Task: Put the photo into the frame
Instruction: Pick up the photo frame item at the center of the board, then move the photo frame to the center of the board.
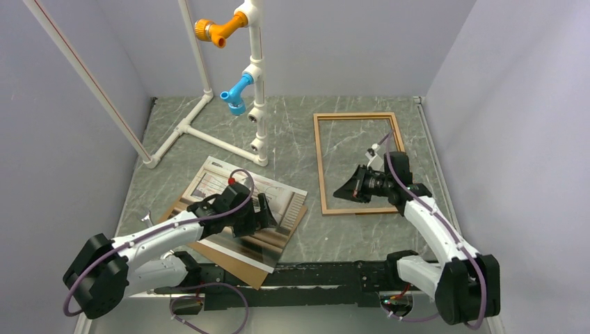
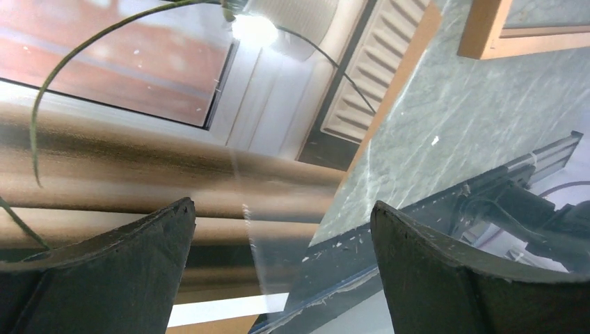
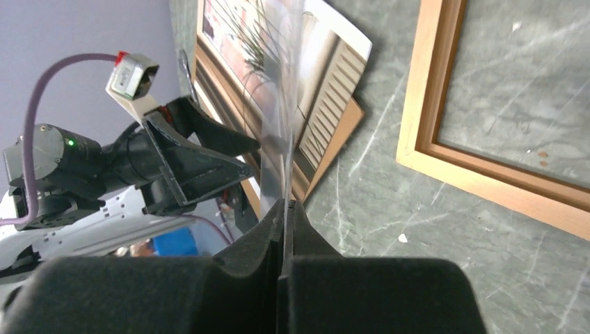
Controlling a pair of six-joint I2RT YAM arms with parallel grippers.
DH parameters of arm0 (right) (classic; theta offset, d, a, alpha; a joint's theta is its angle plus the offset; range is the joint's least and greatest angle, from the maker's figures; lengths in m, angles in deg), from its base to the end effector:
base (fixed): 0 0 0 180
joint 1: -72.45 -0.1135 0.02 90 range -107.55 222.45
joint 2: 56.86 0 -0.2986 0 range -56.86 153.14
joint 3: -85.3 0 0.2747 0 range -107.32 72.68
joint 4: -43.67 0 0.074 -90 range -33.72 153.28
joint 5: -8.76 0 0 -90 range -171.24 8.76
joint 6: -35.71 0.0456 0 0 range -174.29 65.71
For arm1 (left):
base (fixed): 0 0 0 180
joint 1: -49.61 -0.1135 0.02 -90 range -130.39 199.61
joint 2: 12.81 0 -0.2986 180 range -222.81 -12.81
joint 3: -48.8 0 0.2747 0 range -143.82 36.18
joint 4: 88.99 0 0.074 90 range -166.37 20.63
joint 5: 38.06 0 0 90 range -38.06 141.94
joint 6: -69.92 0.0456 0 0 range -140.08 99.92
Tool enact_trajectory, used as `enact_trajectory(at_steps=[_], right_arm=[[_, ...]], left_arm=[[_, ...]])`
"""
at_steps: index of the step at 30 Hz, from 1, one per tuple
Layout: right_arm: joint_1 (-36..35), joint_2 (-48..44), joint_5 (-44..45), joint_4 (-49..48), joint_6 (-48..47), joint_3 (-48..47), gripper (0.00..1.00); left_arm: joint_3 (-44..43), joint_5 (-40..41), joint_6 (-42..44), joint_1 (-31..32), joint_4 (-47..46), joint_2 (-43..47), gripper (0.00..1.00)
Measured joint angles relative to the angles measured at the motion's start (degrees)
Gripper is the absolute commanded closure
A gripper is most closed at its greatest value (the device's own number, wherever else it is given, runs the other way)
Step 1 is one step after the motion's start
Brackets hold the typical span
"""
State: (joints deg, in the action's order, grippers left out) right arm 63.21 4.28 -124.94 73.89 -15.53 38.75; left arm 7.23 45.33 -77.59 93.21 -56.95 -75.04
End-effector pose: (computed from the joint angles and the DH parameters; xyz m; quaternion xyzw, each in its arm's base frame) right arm 0.2097 0.0660 0.2304 0.0800 0.8651 0.4590 0.1860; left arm 0.1486 -0.1488 0.1859 -0.0962 0.9412 -0.2812 0.1607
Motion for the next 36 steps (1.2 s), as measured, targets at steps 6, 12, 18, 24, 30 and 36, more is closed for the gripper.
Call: enact_trajectory(at_steps=[6, 12, 18, 24, 30, 36], right_arm=[[-0.1, -7.0, 6.8, 11.6, -3.1, -10.5, 1.00], [-0.1, -12.4, 17.1, 21.7, -5.7, -23.3, 1.00], [-0.1, -15.5, 31.5, 30.0, -7.5, -34.6, 1.00], [0.0, -17.5, 42.8, 35.2, -8.8, -40.7, 1.00], [0.0, -20.4, 52.9, 38.6, -9.9, -44.1, 1.00], [0.0, -21.5, 57.2, 39.9, -10.9, -45.5, 1.00]], left_arm=[[-1.8, 0.0, 1.1, 0.7, 1.4, 1.6, 0.01], [-8.5, 0.5, 2.3, 4.3, 2.8, -1.2, 0.05], [-19.4, 4.1, 2.9, 9.7, 2.7, -9.5, 0.09], [-32.6, 9.9, 2.8, 15.5, 3.2, -23.0, 0.14], [-44.5, 15.2, 2.3, 16.5, 8.0, -36.4, 0.17], [-54.5, 18.5, 2.3, 16.0, 12.0, -47.4, 0.17]])
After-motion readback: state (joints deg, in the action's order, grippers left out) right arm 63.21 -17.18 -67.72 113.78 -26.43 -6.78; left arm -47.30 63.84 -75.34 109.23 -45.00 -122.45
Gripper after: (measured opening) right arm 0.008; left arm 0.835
